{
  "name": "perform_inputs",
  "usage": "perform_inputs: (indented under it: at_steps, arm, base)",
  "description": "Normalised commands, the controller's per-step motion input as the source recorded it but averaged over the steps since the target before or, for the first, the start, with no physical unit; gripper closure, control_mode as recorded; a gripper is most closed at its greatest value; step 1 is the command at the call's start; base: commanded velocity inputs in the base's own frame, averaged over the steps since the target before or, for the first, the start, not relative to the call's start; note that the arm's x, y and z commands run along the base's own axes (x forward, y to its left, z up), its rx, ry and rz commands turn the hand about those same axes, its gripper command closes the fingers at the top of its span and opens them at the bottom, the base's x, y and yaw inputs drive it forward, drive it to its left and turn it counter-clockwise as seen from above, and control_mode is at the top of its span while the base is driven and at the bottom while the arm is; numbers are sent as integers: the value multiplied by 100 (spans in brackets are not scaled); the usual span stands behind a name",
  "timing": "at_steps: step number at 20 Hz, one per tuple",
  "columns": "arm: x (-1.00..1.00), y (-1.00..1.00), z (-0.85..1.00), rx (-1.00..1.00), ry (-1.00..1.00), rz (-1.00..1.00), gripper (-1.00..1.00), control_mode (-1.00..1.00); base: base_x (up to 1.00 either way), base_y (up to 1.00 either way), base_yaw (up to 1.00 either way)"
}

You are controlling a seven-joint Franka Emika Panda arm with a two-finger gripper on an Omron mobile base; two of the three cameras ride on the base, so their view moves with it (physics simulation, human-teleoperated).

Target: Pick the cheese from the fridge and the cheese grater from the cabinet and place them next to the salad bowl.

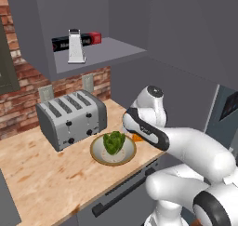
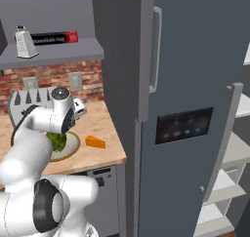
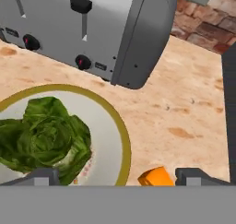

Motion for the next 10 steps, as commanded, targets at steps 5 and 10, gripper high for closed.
perform_inputs:
  at_steps: [5,10]
  arm:
    - [-5,7,80,0,32,-19,-100,-100]
    - [0,-1,73,4,17,-15,-100,-100]
  base:
    - [0,0,0]
    - [0,0,0]
